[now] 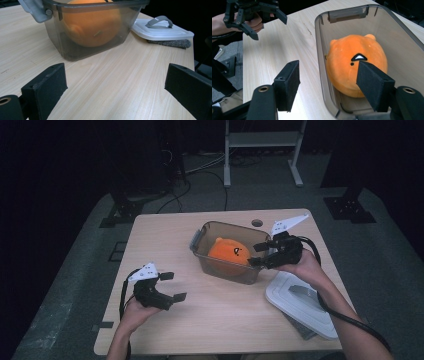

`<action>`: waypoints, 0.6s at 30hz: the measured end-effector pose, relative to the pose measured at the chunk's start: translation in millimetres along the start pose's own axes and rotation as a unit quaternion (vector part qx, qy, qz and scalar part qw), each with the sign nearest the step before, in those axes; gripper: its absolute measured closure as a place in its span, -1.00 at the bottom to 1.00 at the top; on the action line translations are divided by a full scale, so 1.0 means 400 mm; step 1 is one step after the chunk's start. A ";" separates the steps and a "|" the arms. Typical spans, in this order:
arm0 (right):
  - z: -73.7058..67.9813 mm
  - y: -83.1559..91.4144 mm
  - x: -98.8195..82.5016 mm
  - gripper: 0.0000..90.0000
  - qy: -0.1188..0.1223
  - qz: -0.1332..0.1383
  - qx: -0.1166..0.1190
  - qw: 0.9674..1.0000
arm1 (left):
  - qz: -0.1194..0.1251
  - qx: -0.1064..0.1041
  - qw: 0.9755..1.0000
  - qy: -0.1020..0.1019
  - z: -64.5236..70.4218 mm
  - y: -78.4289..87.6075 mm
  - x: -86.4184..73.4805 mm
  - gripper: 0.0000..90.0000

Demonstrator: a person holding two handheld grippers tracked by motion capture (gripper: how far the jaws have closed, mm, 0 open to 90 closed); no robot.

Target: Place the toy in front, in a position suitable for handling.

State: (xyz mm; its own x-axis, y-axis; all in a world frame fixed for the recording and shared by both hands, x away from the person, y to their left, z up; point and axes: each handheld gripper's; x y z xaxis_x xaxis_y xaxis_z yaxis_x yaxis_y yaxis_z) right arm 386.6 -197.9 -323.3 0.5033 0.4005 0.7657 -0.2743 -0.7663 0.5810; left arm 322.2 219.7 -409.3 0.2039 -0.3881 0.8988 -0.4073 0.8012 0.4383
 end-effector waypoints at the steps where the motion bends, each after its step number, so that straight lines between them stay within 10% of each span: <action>1: -0.001 0.003 -0.005 -0.25 0.000 0.002 0.000 1.000 | 0.000 0.000 1.000 0.000 0.000 0.000 0.000 -0.93; 18: -0.018 0.058 -0.099 -0.36 0.003 0.000 -0.018 1.000 | 0.000 0.000 1.000 0.009 -0.008 0.001 -0.013 -0.93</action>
State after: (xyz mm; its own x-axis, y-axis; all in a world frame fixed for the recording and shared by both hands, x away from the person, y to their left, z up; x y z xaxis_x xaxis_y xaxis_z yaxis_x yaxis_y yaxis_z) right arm 354.2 -228.0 -338.2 0.4987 0.4030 0.7674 -0.3045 -0.7474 0.5904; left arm 323.8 223.4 -413.9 0.2195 -0.3801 0.8985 -0.4075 0.8011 0.4384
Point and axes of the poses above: each handheld gripper's, and its own axes: y roughly backward along the jaws, x roughly out of its top, z roughly to its right, and after that the axes turned 10 degrees about -y, right-handed
